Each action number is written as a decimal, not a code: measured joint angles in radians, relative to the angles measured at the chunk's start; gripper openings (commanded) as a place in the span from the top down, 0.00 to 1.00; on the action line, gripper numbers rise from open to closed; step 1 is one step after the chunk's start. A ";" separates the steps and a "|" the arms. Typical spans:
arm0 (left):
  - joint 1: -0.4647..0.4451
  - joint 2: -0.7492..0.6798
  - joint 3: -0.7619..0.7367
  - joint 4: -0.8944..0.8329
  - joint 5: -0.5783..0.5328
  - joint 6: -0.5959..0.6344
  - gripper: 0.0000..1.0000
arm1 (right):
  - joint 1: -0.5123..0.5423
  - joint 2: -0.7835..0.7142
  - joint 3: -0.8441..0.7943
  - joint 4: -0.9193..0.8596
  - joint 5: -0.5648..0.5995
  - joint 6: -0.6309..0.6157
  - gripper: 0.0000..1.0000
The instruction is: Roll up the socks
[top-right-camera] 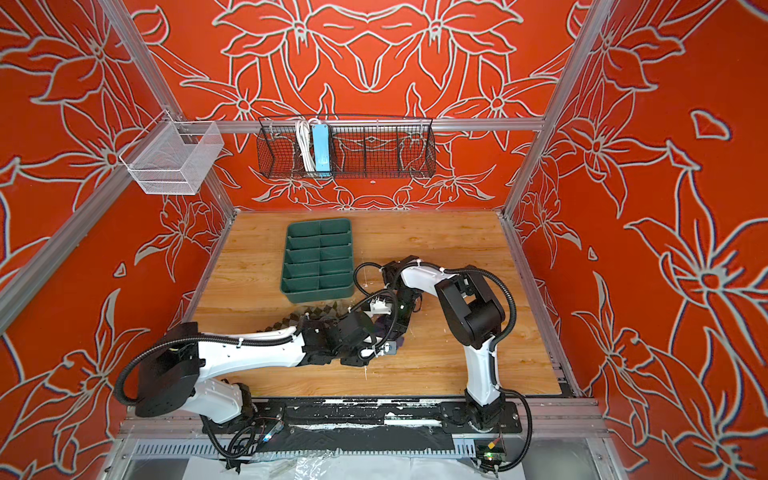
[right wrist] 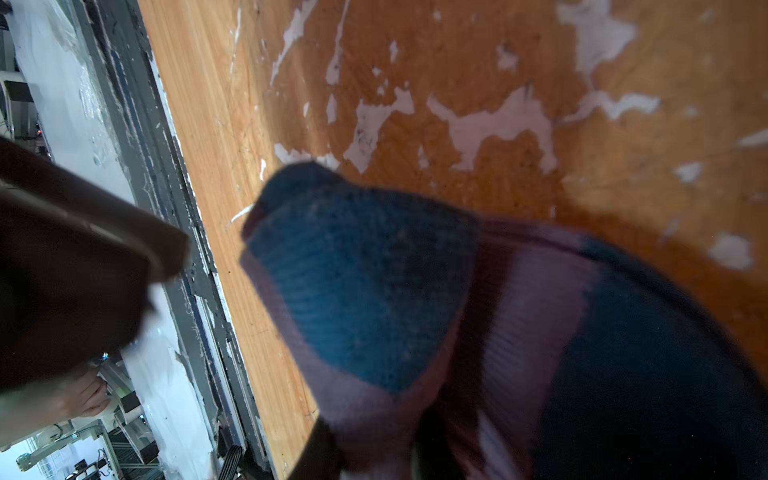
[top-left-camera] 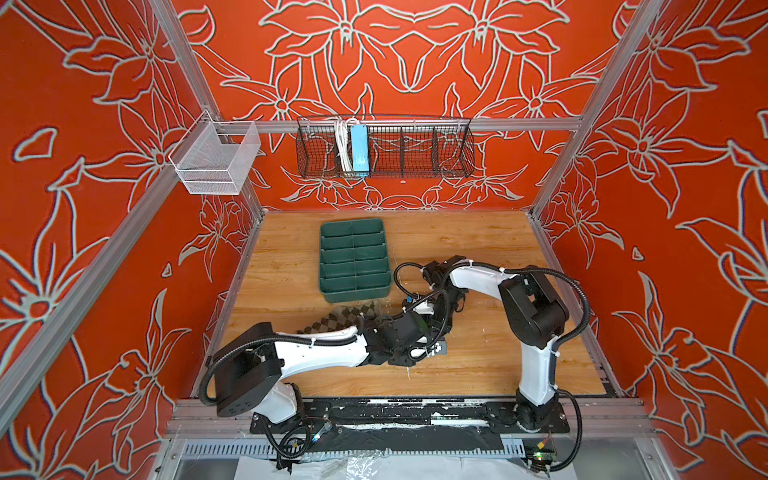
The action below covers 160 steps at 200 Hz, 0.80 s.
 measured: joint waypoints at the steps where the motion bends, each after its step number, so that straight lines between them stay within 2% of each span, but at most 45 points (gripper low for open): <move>1: 0.000 0.005 0.002 0.005 -0.002 0.000 0.44 | 0.000 0.000 0.000 0.000 0.000 0.000 0.88; 21: 0.002 0.076 0.030 0.054 -0.021 -0.006 0.49 | 0.000 0.002 0.001 -0.002 -0.004 -0.006 0.88; 35: 0.004 0.131 0.051 0.066 -0.026 -0.016 0.56 | -0.001 0.002 0.001 -0.002 -0.008 -0.012 0.87; 67: 0.007 0.222 0.114 0.043 -0.035 -0.040 0.85 | -0.014 -0.007 -0.014 0.012 -0.022 -0.016 0.86; 83: 0.008 0.227 0.136 0.014 -0.036 -0.063 1.00 | -0.029 -0.040 -0.053 0.051 -0.032 -0.016 0.80; 105: 0.007 0.240 0.163 -0.010 -0.023 -0.056 1.00 | -0.058 -0.158 -0.172 0.192 -0.027 0.009 0.58; 114: 0.006 0.244 0.167 -0.013 -0.019 -0.059 1.00 | -0.072 -0.225 -0.237 0.273 -0.019 0.018 0.52; 134: 0.013 0.246 0.169 -0.014 -0.002 -0.080 1.00 | -0.111 -0.377 -0.341 0.396 -0.007 0.065 0.49; 160: 0.027 0.253 0.185 -0.035 0.024 -0.103 1.00 | -0.175 -0.523 -0.388 0.505 0.000 0.125 0.49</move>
